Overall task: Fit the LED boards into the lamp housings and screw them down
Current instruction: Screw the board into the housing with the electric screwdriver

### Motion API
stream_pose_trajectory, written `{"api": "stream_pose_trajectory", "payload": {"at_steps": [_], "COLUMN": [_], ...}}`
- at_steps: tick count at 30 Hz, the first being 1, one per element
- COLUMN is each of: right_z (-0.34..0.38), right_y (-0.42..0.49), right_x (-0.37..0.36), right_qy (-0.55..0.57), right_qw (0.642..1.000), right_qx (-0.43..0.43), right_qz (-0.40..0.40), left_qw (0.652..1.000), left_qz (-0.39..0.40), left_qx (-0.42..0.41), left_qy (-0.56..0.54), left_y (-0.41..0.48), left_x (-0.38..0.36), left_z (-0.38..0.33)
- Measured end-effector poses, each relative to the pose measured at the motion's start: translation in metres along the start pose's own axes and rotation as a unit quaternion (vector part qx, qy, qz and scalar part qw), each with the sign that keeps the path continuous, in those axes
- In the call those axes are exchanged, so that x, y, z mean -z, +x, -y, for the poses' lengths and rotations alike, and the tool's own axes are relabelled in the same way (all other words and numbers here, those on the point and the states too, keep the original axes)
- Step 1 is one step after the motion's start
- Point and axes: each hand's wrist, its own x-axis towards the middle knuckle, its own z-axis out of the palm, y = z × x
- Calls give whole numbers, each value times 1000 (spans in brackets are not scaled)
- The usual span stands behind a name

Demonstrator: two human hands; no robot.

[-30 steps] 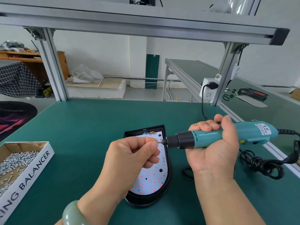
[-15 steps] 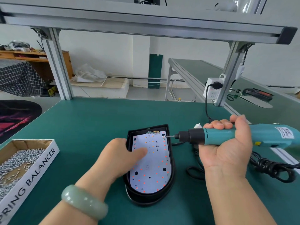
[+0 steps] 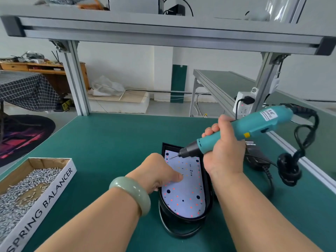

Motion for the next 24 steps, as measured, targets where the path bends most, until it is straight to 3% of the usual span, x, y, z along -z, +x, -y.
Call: {"api": "stream_pose_trajectory", "payload": {"at_steps": [15,24], "right_z": [-19,-17], "right_y": [15,15], "right_x": [-13,-36], "right_qy": [-88,-150], "right_qw": [993,959], "right_qx": [27,36], "right_qz": [72,238], "left_qw": [1000,1000], "left_qz": [-12,-10], "left_qx": [-19,-29], "left_qy": [-4,4], "left_y": [-2,-3], "left_x": [-3,-4], "left_z": [-1,-4]}}
